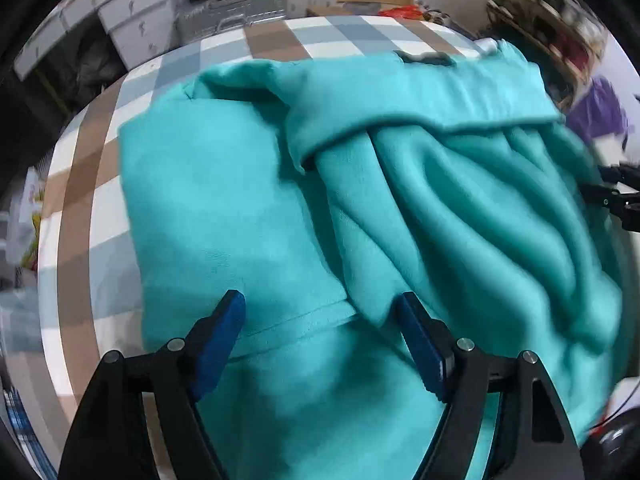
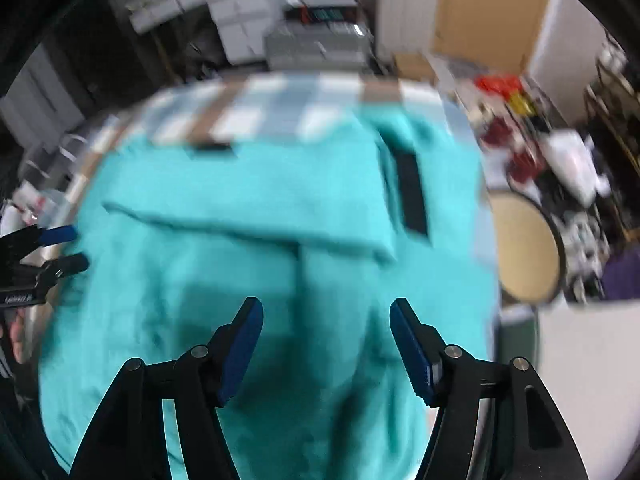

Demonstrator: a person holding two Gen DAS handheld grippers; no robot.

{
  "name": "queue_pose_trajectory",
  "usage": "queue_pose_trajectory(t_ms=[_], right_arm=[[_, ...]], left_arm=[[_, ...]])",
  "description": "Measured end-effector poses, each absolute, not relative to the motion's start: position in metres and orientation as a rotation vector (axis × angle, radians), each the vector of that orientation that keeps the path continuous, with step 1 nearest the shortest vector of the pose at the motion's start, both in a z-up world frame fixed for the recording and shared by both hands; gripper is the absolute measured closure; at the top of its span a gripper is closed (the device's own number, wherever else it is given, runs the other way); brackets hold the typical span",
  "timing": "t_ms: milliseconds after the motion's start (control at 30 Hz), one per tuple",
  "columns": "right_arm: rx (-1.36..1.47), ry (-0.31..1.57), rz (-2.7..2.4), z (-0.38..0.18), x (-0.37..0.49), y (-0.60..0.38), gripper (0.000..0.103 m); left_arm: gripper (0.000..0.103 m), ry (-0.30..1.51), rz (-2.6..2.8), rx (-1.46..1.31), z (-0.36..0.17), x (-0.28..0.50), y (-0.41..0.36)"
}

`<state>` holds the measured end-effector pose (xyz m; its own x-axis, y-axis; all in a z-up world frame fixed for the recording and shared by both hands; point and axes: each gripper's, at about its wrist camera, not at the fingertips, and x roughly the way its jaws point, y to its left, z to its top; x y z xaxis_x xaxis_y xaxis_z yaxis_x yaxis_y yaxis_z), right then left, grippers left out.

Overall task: Fold large clothes
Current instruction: 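Fold the hem over the hoodie body with both tools and smooth it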

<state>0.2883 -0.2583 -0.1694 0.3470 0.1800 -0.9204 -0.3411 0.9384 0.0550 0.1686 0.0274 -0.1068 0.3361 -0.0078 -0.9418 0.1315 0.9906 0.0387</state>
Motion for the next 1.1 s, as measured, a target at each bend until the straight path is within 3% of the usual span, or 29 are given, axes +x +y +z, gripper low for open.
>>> queue_pose_trajectory(t_ms=[167, 567, 867, 1100], right_arm=[[-0.285, 1.187, 0.379, -0.211, 0.278, -0.240, 0.038], [-0.216, 1.142, 0.356, -0.209, 0.318, -0.214, 0.036], [-0.188, 1.074, 0.358, -0.213, 0.354, -0.202, 0.034], [-0.092, 1.098, 0.349, -0.202, 0.332, -0.220, 0.036]], left_arm=[[0.023, 1.216, -0.050, 0.225, -0.113, 0.179, 0.010], [0.010, 1.262, -0.100, 0.232, -0.106, 0.215, 0.053], [0.007, 1.247, -0.031, 0.269, -0.107, 0.272, 0.068], [0.009, 1.206, 0.012, 0.283, -0.075, 0.220, 0.066]])
